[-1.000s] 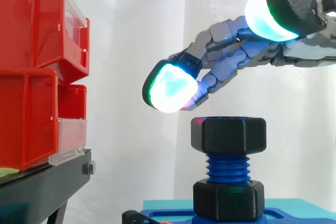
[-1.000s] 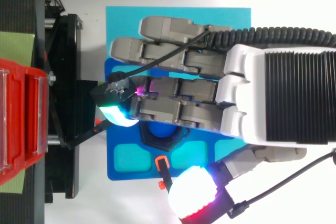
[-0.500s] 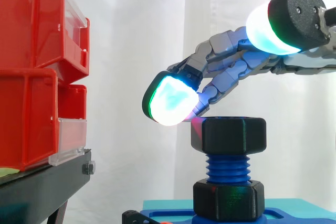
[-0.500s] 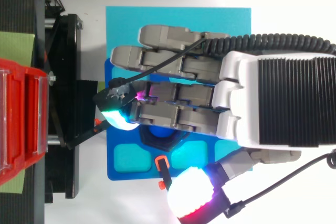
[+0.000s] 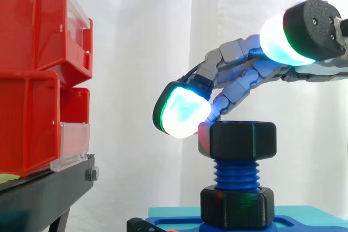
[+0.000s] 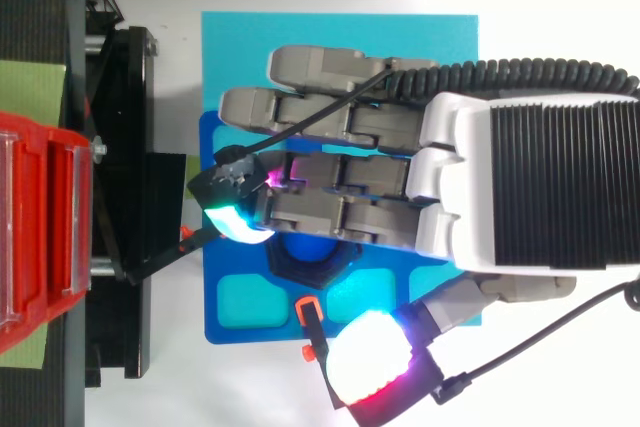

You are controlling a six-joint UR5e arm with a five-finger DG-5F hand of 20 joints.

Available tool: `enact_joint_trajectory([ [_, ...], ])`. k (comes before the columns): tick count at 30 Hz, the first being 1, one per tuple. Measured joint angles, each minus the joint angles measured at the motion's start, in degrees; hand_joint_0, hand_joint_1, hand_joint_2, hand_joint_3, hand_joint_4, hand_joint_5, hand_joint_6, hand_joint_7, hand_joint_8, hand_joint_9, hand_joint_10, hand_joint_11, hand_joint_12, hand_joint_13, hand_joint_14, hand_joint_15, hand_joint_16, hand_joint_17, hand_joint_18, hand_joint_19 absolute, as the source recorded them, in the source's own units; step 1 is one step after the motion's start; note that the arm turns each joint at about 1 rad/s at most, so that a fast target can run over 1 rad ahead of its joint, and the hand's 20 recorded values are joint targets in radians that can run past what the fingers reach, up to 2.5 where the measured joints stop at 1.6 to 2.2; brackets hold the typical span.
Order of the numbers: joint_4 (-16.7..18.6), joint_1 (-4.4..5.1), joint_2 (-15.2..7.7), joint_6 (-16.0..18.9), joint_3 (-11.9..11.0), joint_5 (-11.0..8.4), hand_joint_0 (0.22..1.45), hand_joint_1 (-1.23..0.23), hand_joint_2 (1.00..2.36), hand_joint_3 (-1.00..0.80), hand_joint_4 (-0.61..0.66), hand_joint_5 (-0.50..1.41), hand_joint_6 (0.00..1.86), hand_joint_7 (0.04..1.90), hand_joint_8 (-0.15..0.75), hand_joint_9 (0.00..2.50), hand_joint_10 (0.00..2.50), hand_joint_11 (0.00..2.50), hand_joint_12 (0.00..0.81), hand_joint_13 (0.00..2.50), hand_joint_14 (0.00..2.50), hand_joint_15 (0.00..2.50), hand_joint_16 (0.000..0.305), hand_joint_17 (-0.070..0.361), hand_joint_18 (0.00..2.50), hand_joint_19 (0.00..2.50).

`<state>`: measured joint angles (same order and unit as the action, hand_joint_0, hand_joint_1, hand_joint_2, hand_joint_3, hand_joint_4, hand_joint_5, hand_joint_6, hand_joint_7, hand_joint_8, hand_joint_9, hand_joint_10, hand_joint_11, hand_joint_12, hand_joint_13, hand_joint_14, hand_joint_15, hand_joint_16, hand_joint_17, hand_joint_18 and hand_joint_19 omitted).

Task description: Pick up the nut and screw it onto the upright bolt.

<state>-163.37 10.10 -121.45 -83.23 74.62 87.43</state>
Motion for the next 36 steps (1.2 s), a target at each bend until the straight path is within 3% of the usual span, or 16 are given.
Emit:
enact_joint_trajectory([
  [13,-1.01,-0.51,0.01,0.00,-0.01,0.34,0.54,-0.10,1.00,-0.50,0.20,-0.05,0.50,1.31,0.258,0.54,0.00,0.00,0.309,0.32,0.00,0.00,0.034,0.077,0.01,0.00],
  [24,-1.39,-1.76,0.06,-0.09,0.00,1.55,0.54,-0.14,1.00,-0.50,0.17,-0.01,0.50,1.50,0.264,0.66,0.00,0.00,0.287,0.44,0.00,0.00,0.030,0.068,0.13,0.00],
  [32,-1.43,-2.84,0.06,-0.17,0.01,2.65,0.55,-0.15,1.00,-0.50,0.14,0.03,0.50,1.53,0.265,0.81,0.00,0.00,0.264,0.54,0.00,0.00,0.028,0.062,0.24,0.00],
  [36,-1.42,-3.35,0.06,-0.17,0.00,3.07,0.55,-0.16,1.00,-0.50,0.13,0.04,0.58,1.33,0.264,0.94,0.00,0.00,0.237,0.63,0.00,0.00,0.025,0.056,0.34,0.00],
])
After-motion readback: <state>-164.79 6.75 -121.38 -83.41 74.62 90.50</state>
